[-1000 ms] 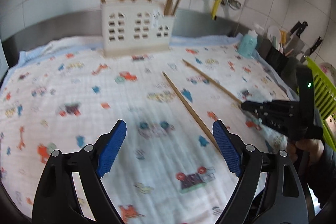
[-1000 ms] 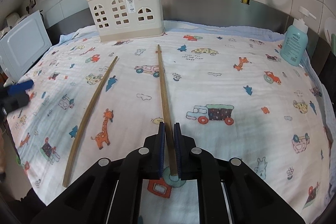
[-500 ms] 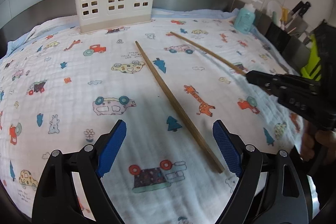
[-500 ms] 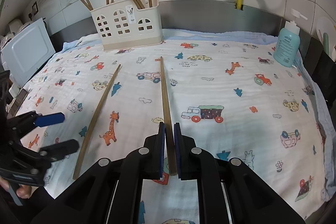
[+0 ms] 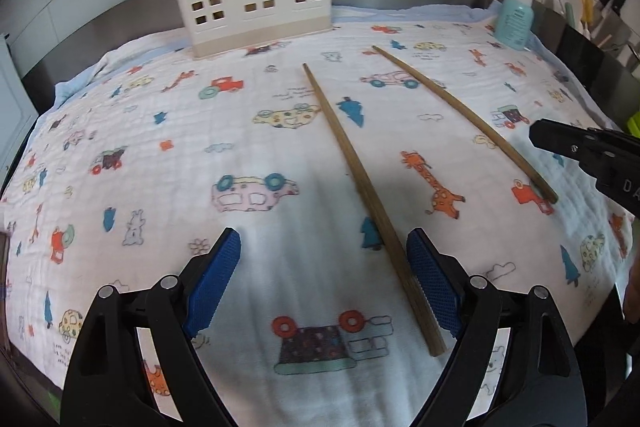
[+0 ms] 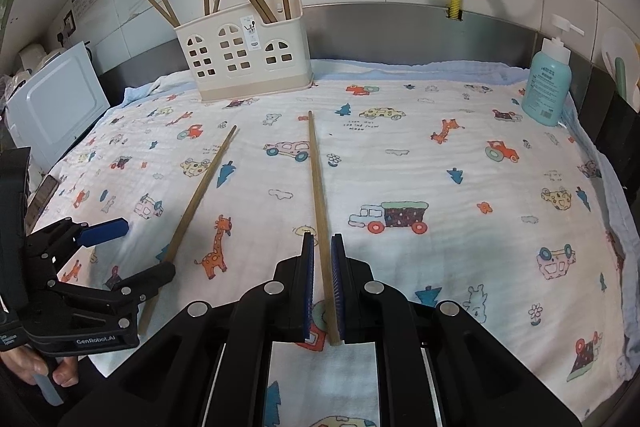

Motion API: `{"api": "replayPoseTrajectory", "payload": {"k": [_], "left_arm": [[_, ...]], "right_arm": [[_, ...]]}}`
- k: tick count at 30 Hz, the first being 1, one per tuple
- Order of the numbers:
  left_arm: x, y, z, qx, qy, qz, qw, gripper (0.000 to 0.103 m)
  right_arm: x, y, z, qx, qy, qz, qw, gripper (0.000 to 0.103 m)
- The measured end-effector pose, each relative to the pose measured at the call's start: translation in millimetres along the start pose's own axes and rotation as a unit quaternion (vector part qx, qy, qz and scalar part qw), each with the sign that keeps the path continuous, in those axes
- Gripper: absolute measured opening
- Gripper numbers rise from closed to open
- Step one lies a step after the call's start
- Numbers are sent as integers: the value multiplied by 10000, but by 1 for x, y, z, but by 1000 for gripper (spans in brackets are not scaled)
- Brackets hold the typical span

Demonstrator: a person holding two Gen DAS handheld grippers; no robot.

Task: Organize utensils
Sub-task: 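Close the right tool on a wooden chopstick while the left tool grasps another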

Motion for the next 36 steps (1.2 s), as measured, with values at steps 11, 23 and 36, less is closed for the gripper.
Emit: {"api": "replayPoseTrajectory", "payload": {"k": [11, 23, 36], "left_arm": [[-7, 4, -7, 96, -180, -176, 9996, 54], [-8, 6, -17, 152, 337, -227, 9991, 26], [-6, 5, -16, 116, 504, -181, 9985, 27]], "right_arm": [[6, 5, -1, -3, 20, 87, 10000, 9], [19, 10, 0, -70, 98, 218, 9997, 10], [27, 11, 1, -92, 182, 281, 9994, 9]]}}
Point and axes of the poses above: each gripper's, at about its wrist camera, not at the fingertips, and x roughly the way its jaws point, z to its left, y to its underside, the point moved 5 cm from there along x, roughly the way its jaws point, and after that the axes turned 2 degrees about z, right-handed, at the moved point
